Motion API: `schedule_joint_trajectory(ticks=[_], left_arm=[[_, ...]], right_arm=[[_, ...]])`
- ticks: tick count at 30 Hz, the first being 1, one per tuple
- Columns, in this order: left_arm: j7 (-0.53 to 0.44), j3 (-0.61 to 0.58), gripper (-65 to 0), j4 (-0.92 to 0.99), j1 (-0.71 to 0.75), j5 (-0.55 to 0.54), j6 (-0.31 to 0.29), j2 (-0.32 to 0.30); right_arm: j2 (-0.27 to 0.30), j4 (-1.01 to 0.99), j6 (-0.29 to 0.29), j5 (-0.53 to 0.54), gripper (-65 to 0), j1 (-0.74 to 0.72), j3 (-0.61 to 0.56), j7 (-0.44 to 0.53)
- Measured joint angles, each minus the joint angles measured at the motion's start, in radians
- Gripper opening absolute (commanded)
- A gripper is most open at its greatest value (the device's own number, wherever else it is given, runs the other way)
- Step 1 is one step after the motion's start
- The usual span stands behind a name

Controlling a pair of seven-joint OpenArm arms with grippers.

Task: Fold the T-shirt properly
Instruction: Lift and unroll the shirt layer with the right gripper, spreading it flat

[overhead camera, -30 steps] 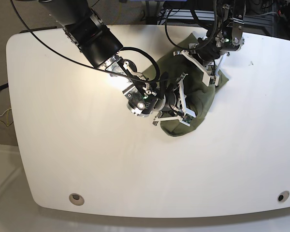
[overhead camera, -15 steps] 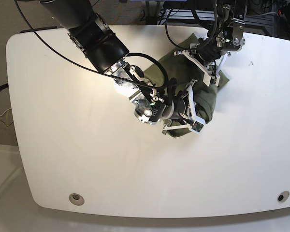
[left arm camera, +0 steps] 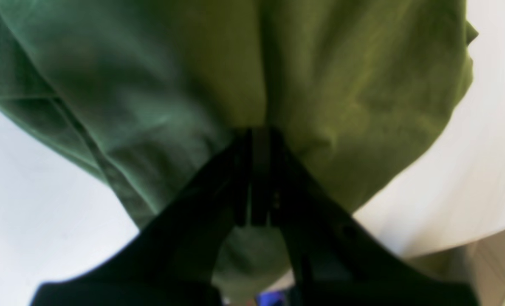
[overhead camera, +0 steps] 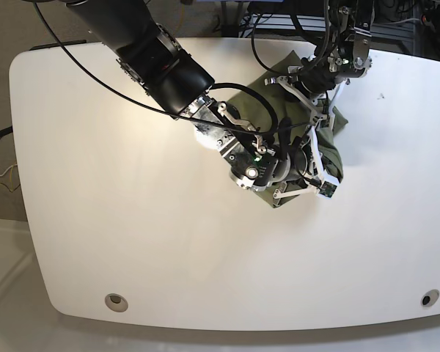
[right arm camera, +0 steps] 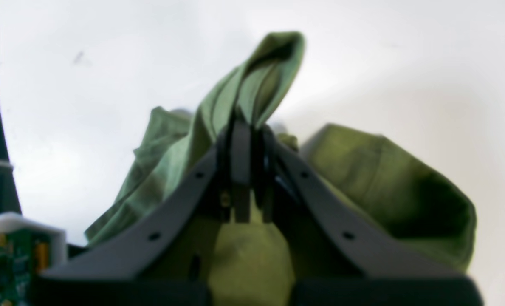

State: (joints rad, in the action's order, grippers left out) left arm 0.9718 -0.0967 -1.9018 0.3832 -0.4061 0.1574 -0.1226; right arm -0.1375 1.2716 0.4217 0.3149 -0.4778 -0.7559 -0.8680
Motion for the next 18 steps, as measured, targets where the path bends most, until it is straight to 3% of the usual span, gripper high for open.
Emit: schedule_joint_trajectory(ticks=[8,18], left_arm=[[0.005,-0.005,-65.0,0.0,0.002,-0.002,0.016,-0.003],[-0.001,-0.026,-65.0,0.0,0.002,0.012,0.023,-0.004]], right_arm=[[0.0,-0.056,0.0,0.022,-65.0,-0.017,-0.037,0.08],[0.002,-0.058,0.014,0.022,-65.0,-0.037,-0.043,0.073]])
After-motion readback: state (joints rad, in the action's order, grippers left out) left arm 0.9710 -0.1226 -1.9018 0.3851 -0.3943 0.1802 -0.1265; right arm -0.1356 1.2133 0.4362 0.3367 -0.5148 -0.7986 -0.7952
